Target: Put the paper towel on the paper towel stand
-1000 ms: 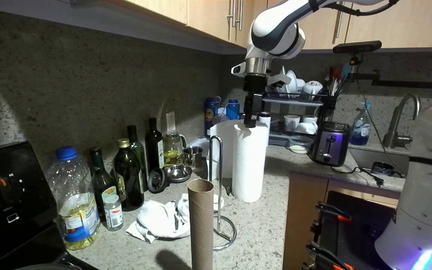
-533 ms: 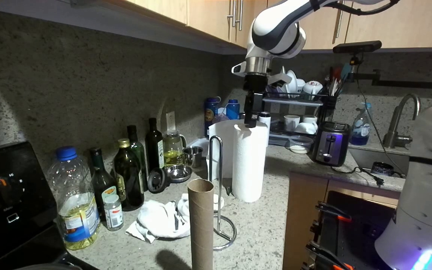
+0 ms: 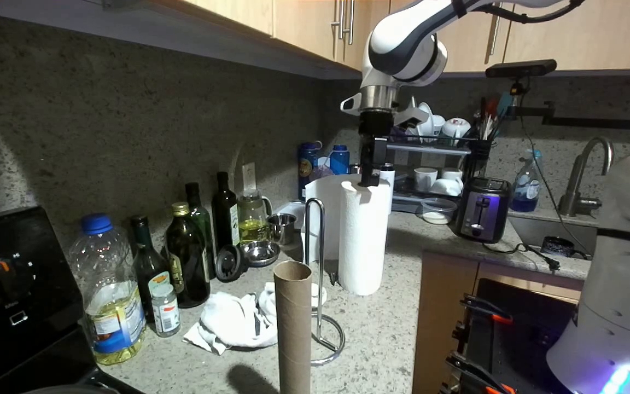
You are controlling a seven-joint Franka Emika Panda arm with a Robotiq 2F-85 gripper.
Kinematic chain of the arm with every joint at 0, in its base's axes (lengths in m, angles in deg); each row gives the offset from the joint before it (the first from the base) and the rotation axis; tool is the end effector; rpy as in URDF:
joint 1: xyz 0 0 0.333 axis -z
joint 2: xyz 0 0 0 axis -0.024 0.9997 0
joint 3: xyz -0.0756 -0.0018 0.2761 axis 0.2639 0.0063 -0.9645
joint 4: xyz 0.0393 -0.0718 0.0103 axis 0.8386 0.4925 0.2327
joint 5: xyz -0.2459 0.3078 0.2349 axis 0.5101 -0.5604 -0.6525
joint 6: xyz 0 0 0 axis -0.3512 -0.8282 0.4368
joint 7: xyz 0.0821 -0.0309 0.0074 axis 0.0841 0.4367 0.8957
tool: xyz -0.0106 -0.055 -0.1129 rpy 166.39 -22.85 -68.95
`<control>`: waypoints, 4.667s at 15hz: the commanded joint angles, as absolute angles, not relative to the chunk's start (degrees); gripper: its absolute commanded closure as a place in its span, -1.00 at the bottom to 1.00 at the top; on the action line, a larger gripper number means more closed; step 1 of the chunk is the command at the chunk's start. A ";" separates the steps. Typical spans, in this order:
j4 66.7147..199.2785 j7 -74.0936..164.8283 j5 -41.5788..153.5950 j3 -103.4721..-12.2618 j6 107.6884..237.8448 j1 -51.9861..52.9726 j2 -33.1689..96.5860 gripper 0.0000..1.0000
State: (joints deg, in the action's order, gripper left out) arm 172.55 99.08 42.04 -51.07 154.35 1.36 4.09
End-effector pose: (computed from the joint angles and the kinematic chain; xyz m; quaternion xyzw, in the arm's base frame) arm 0.5267 -0.0836 0.3366 -0.9520 -0.2853 -0.0138 0.1103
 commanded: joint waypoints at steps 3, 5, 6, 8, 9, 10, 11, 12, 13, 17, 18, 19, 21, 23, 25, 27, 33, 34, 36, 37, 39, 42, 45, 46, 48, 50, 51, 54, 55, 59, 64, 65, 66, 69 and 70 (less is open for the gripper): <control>173.36 97.77 42.62 -52.79 151.54 2.12 4.02 -1.00; 173.43 97.95 42.71 -53.08 151.55 2.09 4.64 -1.00; 173.38 98.07 42.80 -53.23 151.87 2.09 5.05 -1.00; 173.15 97.97 43.01 -53.42 152.30 2.19 5.90 -1.00; 173.01 97.83 43.07 -53.43 152.46 2.27 6.31 -1.00; 172.89 97.67 43.19 -53.45 152.75 2.35 6.75 -1.00; 172.77 97.37 43.31 -53.48 153.05 2.44 7.13 -1.00; 172.57 97.30 43.34 -53.44 153.04 2.57 7.53 -1.00; 172.45 97.08 43.46 -53.45 153.27 2.71 7.83 -0.79; 171.57 96.66 43.55 -53.43 153.53 3.23 8.43 -0.16; 171.39 96.50 43.62 -53.46 153.52 3.36 8.43 -0.15; 171.27 96.28 43.66 -53.47 153.56 3.47 8.32 0.03; 171.10 95.59 43.67 -53.50 153.48 3.53 8.12 0.02; 170.91 95.30 43.65 -53.56 153.31 3.49 7.77 0.04; 170.63 94.91 43.75 -53.66 153.32 3.42 7.25 -0.03; 170.20 94.94 43.80 -53.78 153.35 3.35 6.72 -0.02; 168.13 94.92 44.01 -54.31 153.28 3.15 6.40 0.63; 167.94 94.78 44.13 -54.39 153.17 3.16 6.71 0.81; 168.03 94.67 44.41 -54.46 152.82 3.24 7.01 0.41; 168.09 94.62 44.43 -54.42 152.65 3.30 7.11 0.22; 168.13 94.58 44.27 -54.31 152.43 3.39 6.78 0.09; 168.87 94.30 44.38 -54.39 152.69 3.36 4.67 -0.35; 169.79 93.67 44.58 -54.42 152.74 3.40 2.80 -0.79; 170.07 93.18 44.66 -54.41 152.71 3.41 2.28 -0.96; 170.49 91.63 44.84 -54.35 152.35 3.36 1.46 -1.00; 170.81 90.21 45.04 -54.27 151.75 3.30 1.24 -1.00; 170.97 89.69 45.01 -54.20 151.37 3.28 1.24 -0.97; 171.46 88.84 44.77 -54.10 150.30 3.15 1.70 -0.97; 171.69 88.76 44.74 -54.09 150.18 3.12 1.89 -0.99; 171.89 88.84 44.31 -53.95 149.86 3.02 3.25 -1.00; 171.07 89.49 43.87 -54.08 149.96 2.90 5.83 -1.00; 170.96 89.51 43.82 -54.10 149.93 2.90 6.15 -1.00; 170.87 89.58 43.80 -54.14 149.93 2.89 6.36 -1.00; 170.69 89.55 43.92 -54.37 149.96 2.78 6.72 -1.00; 170.70 89.49 44.03 -54.49 150.00 2.73 6.63 -1.00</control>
State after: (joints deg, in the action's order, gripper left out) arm 171.66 90.08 43.74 -53.65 151.05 2.64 5.89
